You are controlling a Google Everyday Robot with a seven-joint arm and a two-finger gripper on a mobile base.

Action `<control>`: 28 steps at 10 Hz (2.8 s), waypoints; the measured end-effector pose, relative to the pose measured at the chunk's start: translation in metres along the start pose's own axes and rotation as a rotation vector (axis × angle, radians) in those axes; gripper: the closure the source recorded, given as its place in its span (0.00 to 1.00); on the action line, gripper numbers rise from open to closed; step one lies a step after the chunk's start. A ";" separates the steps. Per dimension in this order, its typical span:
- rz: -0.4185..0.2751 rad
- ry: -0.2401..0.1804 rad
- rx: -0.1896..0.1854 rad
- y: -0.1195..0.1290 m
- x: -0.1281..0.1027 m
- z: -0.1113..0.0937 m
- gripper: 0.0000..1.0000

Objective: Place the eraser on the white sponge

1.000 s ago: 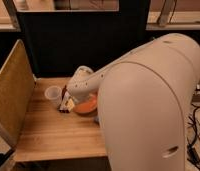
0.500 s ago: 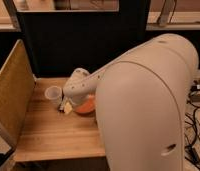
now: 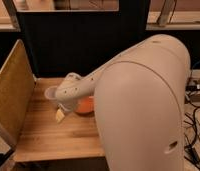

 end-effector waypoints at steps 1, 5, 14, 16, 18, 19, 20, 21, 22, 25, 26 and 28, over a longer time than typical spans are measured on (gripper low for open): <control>-0.030 0.003 -0.016 0.012 -0.003 0.000 0.20; -0.123 0.045 -0.085 0.054 -0.016 0.019 0.20; -0.037 0.205 -0.134 0.051 -0.033 0.096 0.20; 0.087 0.193 -0.127 0.033 -0.036 0.102 0.20; 0.085 0.193 -0.128 0.035 -0.037 0.103 0.20; 0.086 0.193 -0.129 0.034 -0.037 0.102 0.20; 0.093 0.194 -0.132 0.034 -0.037 0.104 0.20; 0.110 0.199 -0.135 0.033 -0.037 0.107 0.20; 0.124 0.200 -0.136 0.030 -0.037 0.109 0.20; 0.152 0.188 -0.131 0.020 -0.045 0.108 0.20; 0.160 0.178 -0.126 0.017 -0.049 0.105 0.20; 0.166 0.167 -0.113 0.011 -0.054 0.102 0.20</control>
